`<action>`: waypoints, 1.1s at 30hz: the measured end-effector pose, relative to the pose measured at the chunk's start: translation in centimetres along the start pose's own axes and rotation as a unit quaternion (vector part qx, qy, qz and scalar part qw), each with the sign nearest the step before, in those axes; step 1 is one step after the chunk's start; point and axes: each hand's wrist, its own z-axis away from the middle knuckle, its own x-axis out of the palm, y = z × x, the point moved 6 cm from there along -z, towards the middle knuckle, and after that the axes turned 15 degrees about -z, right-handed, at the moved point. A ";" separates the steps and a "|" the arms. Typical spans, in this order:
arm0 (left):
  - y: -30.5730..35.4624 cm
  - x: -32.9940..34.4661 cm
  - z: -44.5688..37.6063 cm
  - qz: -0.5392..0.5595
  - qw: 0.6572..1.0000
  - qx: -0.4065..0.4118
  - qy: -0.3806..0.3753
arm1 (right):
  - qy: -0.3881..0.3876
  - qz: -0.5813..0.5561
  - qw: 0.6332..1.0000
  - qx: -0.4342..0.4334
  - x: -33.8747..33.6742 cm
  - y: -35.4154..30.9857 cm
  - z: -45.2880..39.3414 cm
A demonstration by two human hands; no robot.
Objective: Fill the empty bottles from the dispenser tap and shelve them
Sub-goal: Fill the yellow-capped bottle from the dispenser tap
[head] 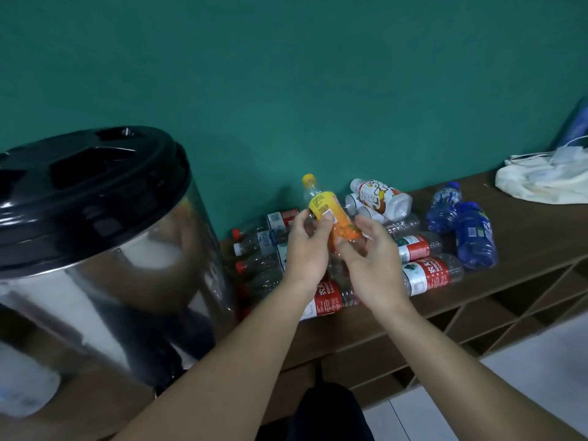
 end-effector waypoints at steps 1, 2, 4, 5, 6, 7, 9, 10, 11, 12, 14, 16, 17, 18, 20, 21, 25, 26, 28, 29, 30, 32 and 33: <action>0.3 -0.5 0.7 0.028 1.000 -0.007 -0.004 | -0.013 -0.029 0.999 0.009 -0.1 -0.6 1.4; 0.8 -1.0 1.7 0.058 0.998 -0.012 -0.008 | -0.031 -0.050 0.998 0.016 -0.3 -1.1 2.7; 1.4 -2.1 3.8 0.102 0.994 -0.010 -0.024 | -0.069 -0.059 0.996 0.024 -0.8 -2.0 4.7; 1.7 -2.6 5.0 0.114 0.993 -0.005 -0.033 | -0.083 -0.057 0.995 0.024 -1.1 -2.7 5.5; 1.9 -3.2 6.4 0.111 0.993 0.008 -0.043 | -0.094 -0.055 0.994 0.022 -1.2 -3.5 6.1; 2.2 -3.8 7.9 0.104 0.993 0.021 -0.050 | -0.102 -0.056 0.993 0.017 -1.2 -4.4 6.7; 2.2 -5.0 11.1 0.086 0.994 0.048 -0.055 | -0.112 -0.052 0.992 0.003 -0.9 -6.4 7.6; 1.9 -5.6 12.4 0.060 0.995 0.066 -0.053 | -0.117 -0.047 0.992 -0.006 -0.5 -7.3 8.0; 1.7 -6.3 13.8 0.030 0.995 0.083 -0.052 | -0.125 -0.044 0.991 -0.009 0.0 -8.1 8.4; 1.3 -6.8 15.1 -0.005 0.993 0.101 -0.053 | -0.132 -0.038 0.990 -0.011 0.6 -8.9 8.9; 0.5 -7.8 17.4 -0.057 0.990 0.121 -0.052 | -0.142 0.004 0.990 -0.016 1.6 -9.8 10.1; -0.6 -8.9 19.2 -0.073 0.990 0.111 -0.043 | -0.153 0.062 0.986 -0.014 2.6 -10.3 11.5; -1.1 -9.3 20.0 -0.077 0.991 0.107 -0.037 | -0.156 0.086 0.984 -0.015 3.0 -10.4 12.3; -1.6 -9.8 20.7 -0.080 0.990 0.108 -0.032 | -0.156 0.103 0.982 -0.021 3.3 -10.5 13.1; -2.5 -10.7 21.9 -0.075 0.991 0.108 -0.024 | -0.154 0.127 0.979 -0.029 3.9 -10.3 14.6; -2.9 -11.1 22.6 -0.066 0.992 0.104 -0.026 | -0.158 0.134 0.978 -0.031 4.2 -10.0 15.3; -4.7 -12.6 24.7 -0.067 0.992 0.105 -0.031 | -0.193 0.173 0.965 -0.048 5.5 -9.4 17.7; -5.2 -13.0 25.1 -0.078 0.991 0.106 -0.031 | -0.198 0.189 0.960 -0.058 5.7 -9.5 17.9; -6.2 -13.6 25.9 -0.093 0.990 0.103 -0.034 | -0.195 0.239 0.947 -0.089 5.9 -10.0 18.0; -6.7 -13.9 26.3 -0.099 0.989 0.100 -0.034 | -0.188 0.271 0.938 -0.108 6.0 -10.1 17.8; -7.1 -14.1 26.6 -0.102 0.989 0.100 -0.036 | -0.183 0.303 0.927 -0.127 6.0 -10.3 17.7; -7.7 -14.6 27.2 -0.108 0.988 0.103 -0.037 | -0.194 0.374 0.896 -0.139 6.6 -10.2 17.6; -8.0 -14.8 27.4 -0.111 0.988 0.105 -0.035 | -0.206 0.409 0.878 -0.136 7.0 -9.8 17.6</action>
